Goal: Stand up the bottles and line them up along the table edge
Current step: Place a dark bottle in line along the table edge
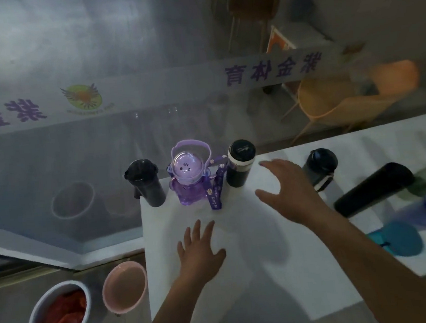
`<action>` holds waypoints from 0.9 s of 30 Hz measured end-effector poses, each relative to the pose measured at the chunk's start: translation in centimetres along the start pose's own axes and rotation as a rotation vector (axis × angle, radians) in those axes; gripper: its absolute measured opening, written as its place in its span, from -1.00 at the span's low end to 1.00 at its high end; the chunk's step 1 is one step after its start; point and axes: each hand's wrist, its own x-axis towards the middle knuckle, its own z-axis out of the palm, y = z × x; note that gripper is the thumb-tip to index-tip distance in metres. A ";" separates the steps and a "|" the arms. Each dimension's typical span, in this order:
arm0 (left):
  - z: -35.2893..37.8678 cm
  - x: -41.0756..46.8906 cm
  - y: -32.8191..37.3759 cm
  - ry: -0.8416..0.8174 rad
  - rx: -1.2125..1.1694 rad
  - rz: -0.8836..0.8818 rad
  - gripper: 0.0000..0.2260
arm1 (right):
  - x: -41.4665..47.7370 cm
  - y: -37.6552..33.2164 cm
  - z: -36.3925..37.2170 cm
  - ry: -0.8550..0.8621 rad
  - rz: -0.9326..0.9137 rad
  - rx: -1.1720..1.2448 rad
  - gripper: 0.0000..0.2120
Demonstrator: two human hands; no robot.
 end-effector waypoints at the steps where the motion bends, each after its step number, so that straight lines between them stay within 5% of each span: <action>1: -0.2 0.3 0.6 0.002 0.003 0.026 -0.32 | -1.6 0.6 0.0 0.003 0.026 -0.030 -0.36; 14: -0.1 3.8 17.1 0.087 -0.142 0.309 -0.30 | -5.7 14.2 -7.7 0.041 0.114 0.042 -0.45; 21: 1.2 9.2 29.2 0.162 -0.072 0.285 -0.23 | -0.9 23.3 -12.9 0.057 -0.091 0.048 -0.46; 27: 3.0 11.7 34.1 0.202 0.029 0.137 -0.32 | 2.4 28.2 -14.4 -0.126 -0.124 -0.166 -0.35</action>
